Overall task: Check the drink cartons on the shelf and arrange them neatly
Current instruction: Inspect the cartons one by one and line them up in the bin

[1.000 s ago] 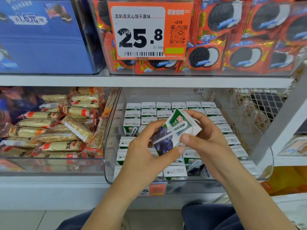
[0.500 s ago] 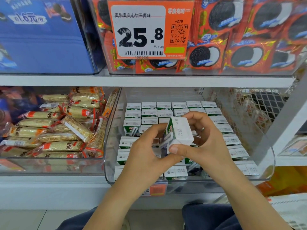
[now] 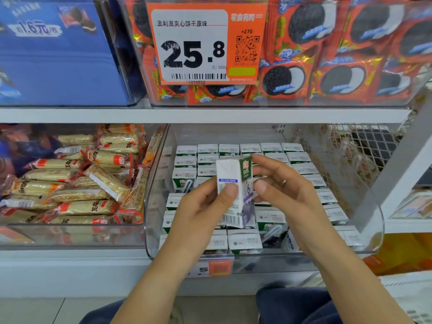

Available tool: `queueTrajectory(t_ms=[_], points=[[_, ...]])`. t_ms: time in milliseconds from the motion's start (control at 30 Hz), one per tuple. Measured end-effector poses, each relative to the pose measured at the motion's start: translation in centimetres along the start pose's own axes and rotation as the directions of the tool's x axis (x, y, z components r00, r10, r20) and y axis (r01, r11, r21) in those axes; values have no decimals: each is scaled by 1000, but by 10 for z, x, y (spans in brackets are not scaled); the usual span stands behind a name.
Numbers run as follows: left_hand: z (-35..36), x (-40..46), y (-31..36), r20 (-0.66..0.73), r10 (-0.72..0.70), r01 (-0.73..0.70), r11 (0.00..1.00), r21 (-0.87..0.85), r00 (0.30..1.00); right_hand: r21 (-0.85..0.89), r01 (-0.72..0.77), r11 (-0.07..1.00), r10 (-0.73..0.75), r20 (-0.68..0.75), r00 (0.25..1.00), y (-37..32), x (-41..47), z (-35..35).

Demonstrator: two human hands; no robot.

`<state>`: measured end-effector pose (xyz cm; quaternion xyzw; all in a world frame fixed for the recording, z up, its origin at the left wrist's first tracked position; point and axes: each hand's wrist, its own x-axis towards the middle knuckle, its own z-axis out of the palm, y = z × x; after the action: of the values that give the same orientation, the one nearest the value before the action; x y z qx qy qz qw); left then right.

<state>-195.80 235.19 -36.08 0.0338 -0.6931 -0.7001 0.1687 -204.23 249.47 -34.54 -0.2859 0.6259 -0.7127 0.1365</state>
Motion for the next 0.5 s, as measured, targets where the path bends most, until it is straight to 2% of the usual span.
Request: queueTrajectory(t_ms=[200, 333, 500], points=[[-3, 3, -2, -106, -184, 160, 966, -205, 977, 38, -27, 999, 27, 0, 1000, 4, 2, -1], [-1, 3, 1, -66, -256, 232, 939, -253, 964, 41, -79, 996, 80, -19, 997, 5, 3, 3], [1, 3, 0, -37, -270, 249, 927, -280, 962, 62, -93, 994, 96, -38, 995, 4, 4, 4]])
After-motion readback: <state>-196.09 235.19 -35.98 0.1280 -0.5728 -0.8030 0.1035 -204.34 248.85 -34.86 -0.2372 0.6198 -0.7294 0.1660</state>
